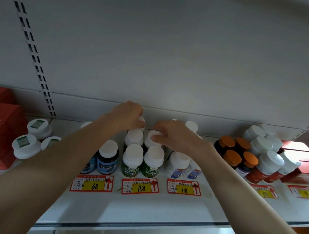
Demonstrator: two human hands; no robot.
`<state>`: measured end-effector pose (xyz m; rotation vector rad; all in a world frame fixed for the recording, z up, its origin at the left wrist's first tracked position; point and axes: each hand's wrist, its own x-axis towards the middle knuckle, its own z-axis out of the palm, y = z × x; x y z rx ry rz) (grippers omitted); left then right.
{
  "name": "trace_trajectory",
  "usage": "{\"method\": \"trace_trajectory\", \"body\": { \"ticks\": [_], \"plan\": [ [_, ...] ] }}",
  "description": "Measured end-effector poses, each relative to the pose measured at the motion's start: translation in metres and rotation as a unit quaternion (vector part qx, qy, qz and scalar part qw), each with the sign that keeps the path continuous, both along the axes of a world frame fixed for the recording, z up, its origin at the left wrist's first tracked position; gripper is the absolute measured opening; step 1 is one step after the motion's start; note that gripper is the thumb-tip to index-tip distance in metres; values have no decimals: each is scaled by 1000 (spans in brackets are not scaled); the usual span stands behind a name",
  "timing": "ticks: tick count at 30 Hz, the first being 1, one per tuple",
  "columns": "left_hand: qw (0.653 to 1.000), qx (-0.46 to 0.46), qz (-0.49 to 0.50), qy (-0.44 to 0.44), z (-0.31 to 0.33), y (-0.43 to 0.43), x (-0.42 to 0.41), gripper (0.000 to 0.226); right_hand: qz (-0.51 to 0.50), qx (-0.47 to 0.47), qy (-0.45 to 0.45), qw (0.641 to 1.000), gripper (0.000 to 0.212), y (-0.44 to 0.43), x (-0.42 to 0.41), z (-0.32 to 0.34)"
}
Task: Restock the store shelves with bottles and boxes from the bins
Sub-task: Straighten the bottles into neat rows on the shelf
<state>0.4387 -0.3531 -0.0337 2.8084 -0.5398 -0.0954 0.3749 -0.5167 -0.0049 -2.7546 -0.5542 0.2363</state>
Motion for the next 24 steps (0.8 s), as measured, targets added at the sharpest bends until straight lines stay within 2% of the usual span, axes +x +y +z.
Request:
{"method": "trace_trajectory", "body": {
  "ticks": [5,10,14,18,21,24],
  "plan": [
    [997,-67,2,-49,7,-8,2,37,-13,58,-34,998,19,-30,-21,14],
    [984,-121,-2,-133,21,-40,-6,30,-41,39,-42,998,15,-72,-39,22],
    [977,-143,-81,-134,27,-66,-29,28,-65,8,-39,997,17,-106,-41,22],
    [985,-79,-137,-67,29,-86,-70,28,-32,-31,-9,999,26,-121,-36,19],
    [991,19,-131,-35,26,-102,-90,18,-2,-55,5,998,38,-122,-30,13],
    [989,89,-112,-37,18,-114,-95,20,27,-79,17,996,44,-121,-27,6]
  ]
}}
